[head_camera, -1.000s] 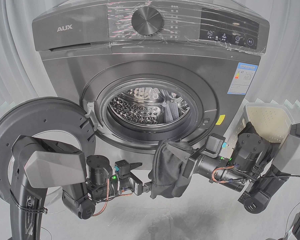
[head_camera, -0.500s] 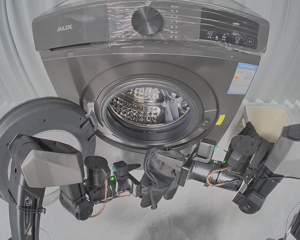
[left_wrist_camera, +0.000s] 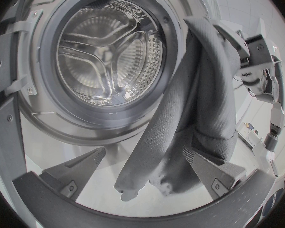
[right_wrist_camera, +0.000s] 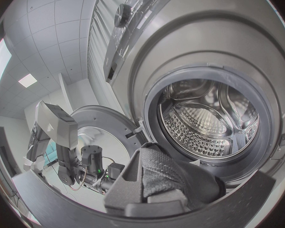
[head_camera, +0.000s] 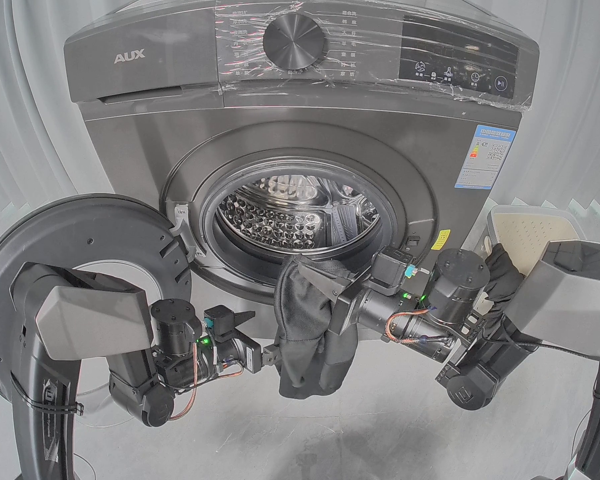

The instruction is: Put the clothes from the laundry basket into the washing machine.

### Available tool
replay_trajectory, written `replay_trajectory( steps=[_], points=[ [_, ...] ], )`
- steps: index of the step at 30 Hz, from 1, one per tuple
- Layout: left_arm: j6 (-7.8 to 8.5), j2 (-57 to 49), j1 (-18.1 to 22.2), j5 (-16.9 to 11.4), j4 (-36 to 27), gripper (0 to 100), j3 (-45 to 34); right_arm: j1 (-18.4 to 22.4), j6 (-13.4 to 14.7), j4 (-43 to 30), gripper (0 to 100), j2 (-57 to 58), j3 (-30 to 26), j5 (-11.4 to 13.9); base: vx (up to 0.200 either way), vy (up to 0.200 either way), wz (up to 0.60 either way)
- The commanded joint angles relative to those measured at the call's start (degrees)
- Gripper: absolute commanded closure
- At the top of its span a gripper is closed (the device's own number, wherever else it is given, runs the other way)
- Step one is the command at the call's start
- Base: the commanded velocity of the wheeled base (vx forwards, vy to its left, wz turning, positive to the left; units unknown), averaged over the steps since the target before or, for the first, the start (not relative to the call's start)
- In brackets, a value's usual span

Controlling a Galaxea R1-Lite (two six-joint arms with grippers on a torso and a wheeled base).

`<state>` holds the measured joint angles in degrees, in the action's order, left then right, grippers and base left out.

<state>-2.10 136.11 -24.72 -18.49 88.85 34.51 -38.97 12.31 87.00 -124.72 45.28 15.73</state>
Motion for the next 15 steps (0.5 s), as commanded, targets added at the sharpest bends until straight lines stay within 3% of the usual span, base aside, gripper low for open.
replay_trajectory(
  steps=[1, 15],
  points=[
    [-0.19, 0.39, 1.52, 0.48, 0.01, 0, 1.44, -0.31, -0.27, -0.61, 100, -1.58, 0.95, -0.43, 0.000, 0.000, 0.00],
    [-0.54, 5.04, 2.66, 1.62, -0.08, 0, 10.14, -3.13, -0.27, -0.70, 100, 0.18, -0.45, -0.43, 0.000, 0.000, 0.00]
  ],
)
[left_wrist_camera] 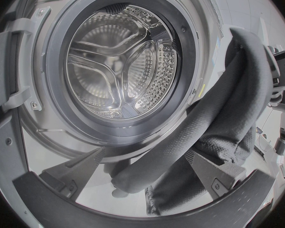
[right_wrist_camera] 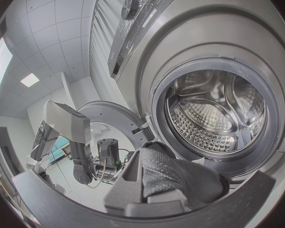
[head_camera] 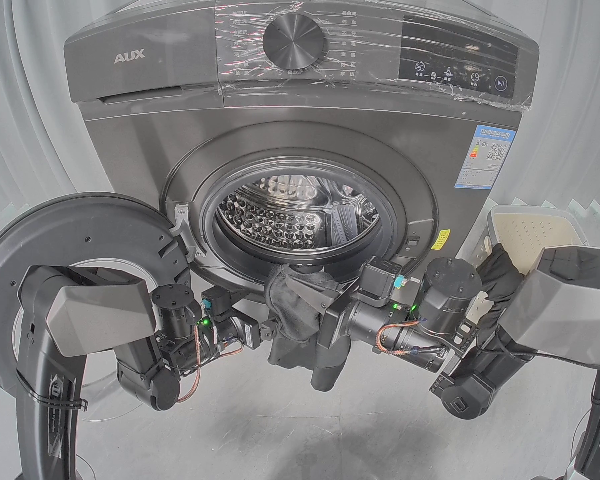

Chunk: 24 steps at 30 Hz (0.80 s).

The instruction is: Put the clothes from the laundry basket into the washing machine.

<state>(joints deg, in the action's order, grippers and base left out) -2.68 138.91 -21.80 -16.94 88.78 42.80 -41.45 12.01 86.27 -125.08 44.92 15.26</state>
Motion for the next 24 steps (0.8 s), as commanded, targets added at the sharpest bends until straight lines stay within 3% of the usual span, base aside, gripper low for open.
replay_trajectory(
  steps=[1, 18, 24],
  points=[
    [0.05, 2.24, -0.44, 0.07, -0.01, 0, 1.76, -0.56, 0.03, 0.04, 100, 0.53, -0.01, 0.03, 0.000, 0.000, 0.00],
    [0.84, 1.63, -7.47, -0.46, 0.07, 0, -1.14, 0.49, 0.03, 0.74, 100, 0.53, -0.10, 0.03, 0.000, 0.000, 0.00],
    [1.01, -2.59, -9.67, -0.46, 0.16, 0, -6.77, 2.78, -0.58, 0.74, 100, 0.18, 0.34, 0.03, 0.000, 0.000, 0.00]
  ],
)
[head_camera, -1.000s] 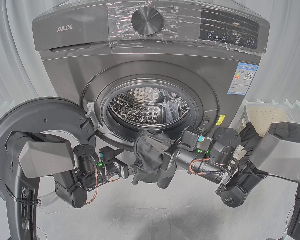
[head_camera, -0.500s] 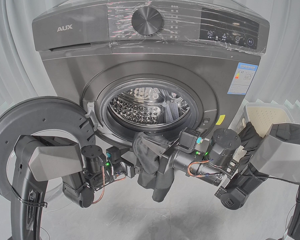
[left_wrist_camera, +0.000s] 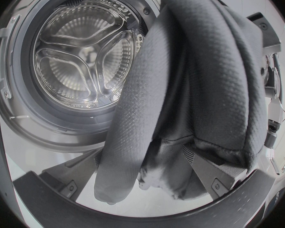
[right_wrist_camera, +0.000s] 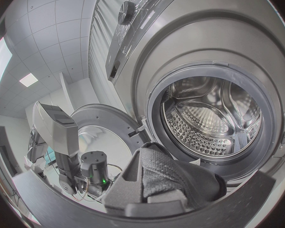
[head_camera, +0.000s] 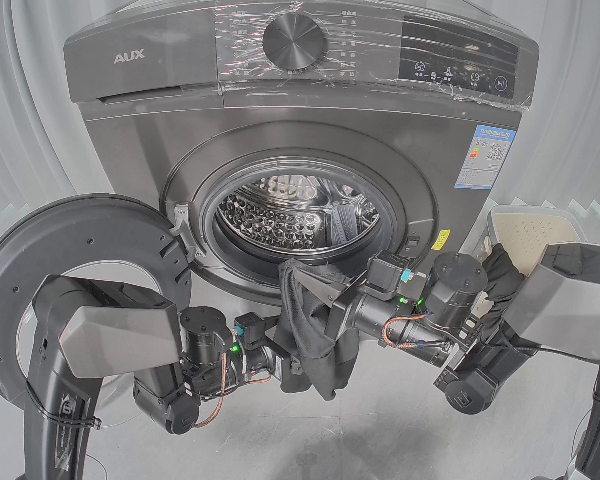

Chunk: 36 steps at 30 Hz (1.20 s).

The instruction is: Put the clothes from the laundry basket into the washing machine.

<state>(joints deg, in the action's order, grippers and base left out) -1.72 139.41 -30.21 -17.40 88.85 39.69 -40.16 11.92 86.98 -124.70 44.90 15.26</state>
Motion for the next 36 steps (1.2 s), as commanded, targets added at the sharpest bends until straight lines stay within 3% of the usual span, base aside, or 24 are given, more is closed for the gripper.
replay_trajectory(
  steps=[1, 13, 24, 28, 36],
  points=[
    [0.14, -3.62, -1.34, -0.09, 0.10, 0, -4.71, 1.84, -0.85, 0.03, 100, -0.28, 0.37, 0.03, 0.000, 0.000, 0.00],
    [0.22, -3.09, 2.43, -0.18, 0.01, 0, -5.33, 1.57, -1.11, 1.09, 100, 0.16, -0.95, 0.03, 0.000, 0.000, 0.00],
    [-0.21, 3.50, 6.48, 2.63, 0.01, 0, 5.57, 0.61, -1.20, 1.17, 100, 0.24, -1.92, 0.03, 0.000, 0.000, 0.00],
    [-0.65, 4.11, 6.30, 2.28, 0.01, 0, 6.80, 0.08, -1.38, 1.17, 100, 0.42, -1.83, 0.03, 0.000, 0.000, 0.00],
    [-0.04, 5.26, 3.93, -2.12, -0.08, 0, 7.94, -0.63, -1.20, 1.17, 100, 0.60, -1.92, 0.03, 0.000, 0.000, 0.00]
  ],
)
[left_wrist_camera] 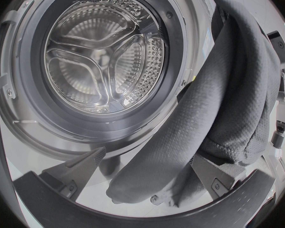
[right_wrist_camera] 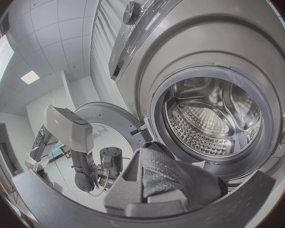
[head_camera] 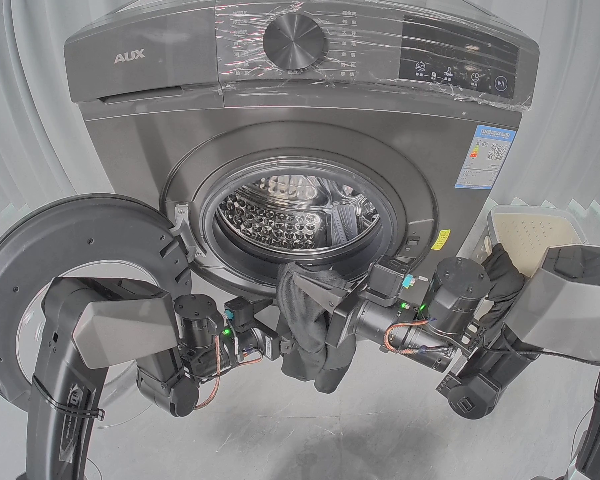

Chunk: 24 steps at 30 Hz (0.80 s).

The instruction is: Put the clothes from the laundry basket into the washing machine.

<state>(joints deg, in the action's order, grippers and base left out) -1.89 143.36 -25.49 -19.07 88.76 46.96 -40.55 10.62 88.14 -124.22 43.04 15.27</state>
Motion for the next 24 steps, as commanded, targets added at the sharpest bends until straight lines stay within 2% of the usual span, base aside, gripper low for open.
replay_trajectory(
  steps=[1, 3, 4, 11, 12, 14, 18, 24],
  points=[
    [0.13, 1.83, -1.05, -0.36, 0.01, 0, 1.38, -0.24, 0.10, 0.02, 100, 0.12, -0.07, 0.02, 0.000, 0.000, 0.00],
    [0.13, 2.54, -1.40, 0.17, 0.01, 0, 3.05, -0.24, 0.10, 0.02, 100, 0.12, -0.07, 0.02, 0.000, 0.000, 0.00],
    [0.13, 3.06, -1.40, 0.35, 0.01, 100, 3.75, -0.32, 0.10, 0.02, 100, 0.12, -0.07, 0.02, 0.000, 0.000, 0.00],
    [0.04, 2.80, -0.61, 0.43, 0.10, 100, 4.46, 0.47, -0.16, 0.19, 100, 1.09, -2.79, 0.02, 0.000, 0.000, 0.00],
    [0.13, 1.75, -0.44, 0.78, 0.19, 100, 3.84, 0.82, -0.95, 0.19, 100, 1.61, -4.29, 0.02, 0.000, 0.000, 0.00],
    [-0.22, -1.42, 0.18, 1.75, 0.19, 100, 1.38, 1.87, -2.27, 0.19, 100, 2.58, -6.57, 0.11, 0.000, 0.000, 0.00],
    [-0.75, -8.45, 0.62, 1.84, 0.19, 100, -4.86, 4.25, -3.94, 0.19, 100, 4.16, -11.05, 0.11, 0.000, 0.000, 0.00],
    [-0.75, -18.21, 0.18, 1.66, 0.10, 100, -13.30, 6.18, -4.11, 0.19, 100, 5.83, -15.36, 0.63, 0.000, 0.000, 0.00]
  ],
)
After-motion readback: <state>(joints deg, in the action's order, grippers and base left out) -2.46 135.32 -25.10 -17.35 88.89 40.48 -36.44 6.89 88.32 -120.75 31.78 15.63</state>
